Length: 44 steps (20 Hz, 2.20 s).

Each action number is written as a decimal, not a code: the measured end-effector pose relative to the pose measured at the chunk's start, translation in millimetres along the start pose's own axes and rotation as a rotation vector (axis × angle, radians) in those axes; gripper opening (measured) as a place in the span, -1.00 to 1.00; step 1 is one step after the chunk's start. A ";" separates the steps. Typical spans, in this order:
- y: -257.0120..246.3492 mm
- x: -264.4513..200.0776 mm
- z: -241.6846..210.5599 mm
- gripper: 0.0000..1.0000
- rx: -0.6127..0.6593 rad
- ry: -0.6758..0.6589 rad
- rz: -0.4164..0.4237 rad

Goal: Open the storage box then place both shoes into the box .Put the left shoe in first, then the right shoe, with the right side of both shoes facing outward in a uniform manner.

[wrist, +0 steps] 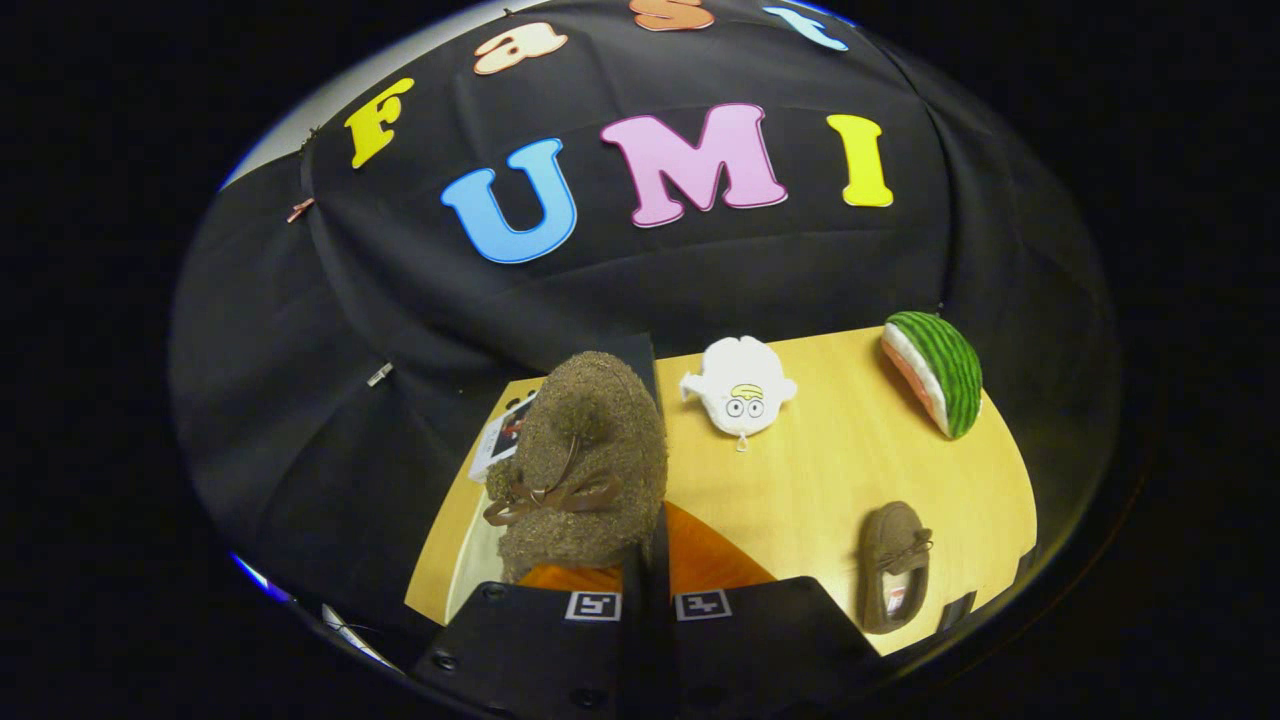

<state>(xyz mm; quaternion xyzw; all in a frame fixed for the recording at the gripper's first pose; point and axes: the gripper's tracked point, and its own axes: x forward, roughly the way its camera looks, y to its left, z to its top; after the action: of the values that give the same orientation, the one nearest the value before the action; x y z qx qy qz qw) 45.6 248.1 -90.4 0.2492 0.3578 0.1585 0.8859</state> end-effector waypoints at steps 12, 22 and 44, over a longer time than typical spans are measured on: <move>93.3 78.7 -75.8 -0.90 0.005 0.175 -0.013; 103.7 117.6 -142.2 -0.89 0.017 0.313 -0.083; 136.0 107.4 -143.0 0.71 0.023 0.310 0.045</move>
<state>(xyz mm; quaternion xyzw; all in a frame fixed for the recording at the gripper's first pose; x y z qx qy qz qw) 4.2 456.6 -163.1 0.2399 0.4865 0.2108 0.8132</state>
